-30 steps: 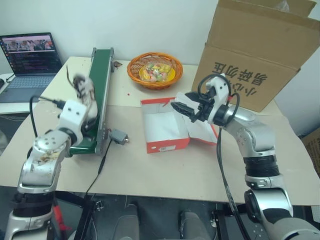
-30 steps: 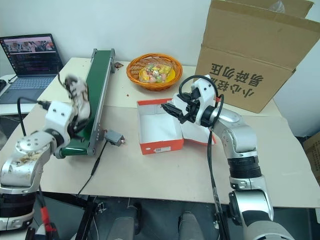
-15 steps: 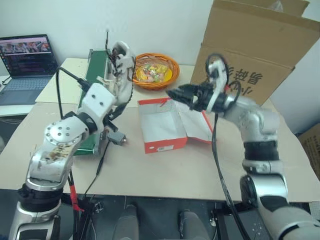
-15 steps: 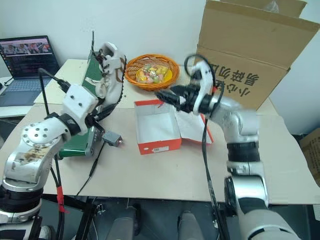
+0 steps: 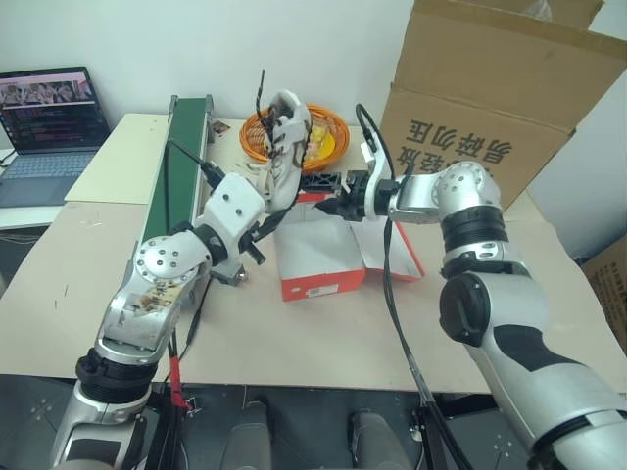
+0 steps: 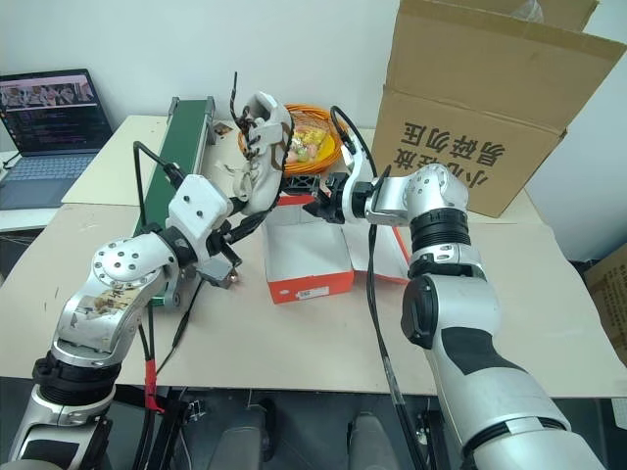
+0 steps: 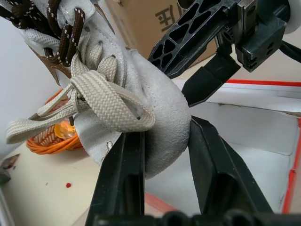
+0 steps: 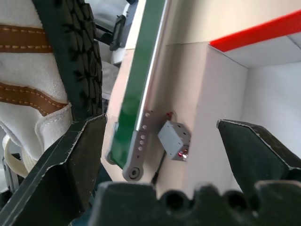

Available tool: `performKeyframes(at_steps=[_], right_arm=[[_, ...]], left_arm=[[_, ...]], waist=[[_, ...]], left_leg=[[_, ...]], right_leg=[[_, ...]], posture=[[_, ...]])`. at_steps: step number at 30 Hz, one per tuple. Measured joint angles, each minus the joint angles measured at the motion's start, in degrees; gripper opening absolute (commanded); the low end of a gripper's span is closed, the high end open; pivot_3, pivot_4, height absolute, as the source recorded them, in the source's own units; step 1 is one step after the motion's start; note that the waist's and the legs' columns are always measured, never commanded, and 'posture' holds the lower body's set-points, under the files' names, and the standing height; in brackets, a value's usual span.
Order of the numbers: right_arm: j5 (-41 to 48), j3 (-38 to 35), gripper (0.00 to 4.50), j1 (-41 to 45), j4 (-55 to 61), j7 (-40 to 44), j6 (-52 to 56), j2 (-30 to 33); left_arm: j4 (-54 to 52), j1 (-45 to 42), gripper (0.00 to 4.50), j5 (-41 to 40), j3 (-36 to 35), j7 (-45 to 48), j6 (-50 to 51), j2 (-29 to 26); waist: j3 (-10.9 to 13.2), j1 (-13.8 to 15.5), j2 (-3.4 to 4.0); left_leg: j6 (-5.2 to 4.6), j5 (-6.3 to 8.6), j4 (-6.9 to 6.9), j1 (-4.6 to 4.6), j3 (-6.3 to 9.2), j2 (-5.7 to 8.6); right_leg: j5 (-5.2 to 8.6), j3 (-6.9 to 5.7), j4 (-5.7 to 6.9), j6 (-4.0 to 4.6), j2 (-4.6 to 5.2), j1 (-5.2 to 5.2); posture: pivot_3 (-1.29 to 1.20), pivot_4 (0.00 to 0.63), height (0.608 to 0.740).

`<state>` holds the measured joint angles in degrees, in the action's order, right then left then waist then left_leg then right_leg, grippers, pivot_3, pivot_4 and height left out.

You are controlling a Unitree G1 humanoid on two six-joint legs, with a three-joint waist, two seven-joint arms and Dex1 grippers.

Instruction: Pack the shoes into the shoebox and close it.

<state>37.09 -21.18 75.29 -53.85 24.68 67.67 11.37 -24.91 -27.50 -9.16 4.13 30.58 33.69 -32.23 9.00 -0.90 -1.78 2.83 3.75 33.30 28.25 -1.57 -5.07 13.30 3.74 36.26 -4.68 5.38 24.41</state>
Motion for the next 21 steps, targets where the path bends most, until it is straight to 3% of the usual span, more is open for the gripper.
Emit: performKeyframes(at_steps=[8,15,21], right_arm=[[-1.57,0.49,4.5,0.58,-2.16,2.13,-2.84,0.34],[-9.22,4.71,4.5,0.5,-7.2,7.18,-15.27,5.34],[-11.84,5.08,4.5,0.48,-10.8,9.75,-17.55,6.08]], left_arm=[[0.89,-0.83,0.93,0.05,-0.52,0.07,0.01,0.56],[0.91,-0.63,0.93,-0.17,1.47,1.81,0.4,0.71],[0.79,1.37,0.93,-0.17,-0.61,1.81,1.68,-0.8]], waist=[[0.0,0.1,0.0],[0.02,-0.02,0.02],[0.03,-1.04,0.03]], left_leg=[[0.0,0.0,0.0,0.01,0.02,0.01],[0.0,0.0,0.0,-0.01,0.02,0.02],[0.0,0.0,-0.04,-0.01,0.03,0.01]], right_leg=[[-0.05,0.0,-0.02,-0.13,-0.01,-0.03],[-0.02,0.0,-0.03,-0.08,-0.01,-0.02],[-0.08,0.0,0.05,-0.19,-0.01,0.05]], posture=[[0.0,0.15,0.721],[0.0,0.15,0.721],[0.0,0.15,0.721]])
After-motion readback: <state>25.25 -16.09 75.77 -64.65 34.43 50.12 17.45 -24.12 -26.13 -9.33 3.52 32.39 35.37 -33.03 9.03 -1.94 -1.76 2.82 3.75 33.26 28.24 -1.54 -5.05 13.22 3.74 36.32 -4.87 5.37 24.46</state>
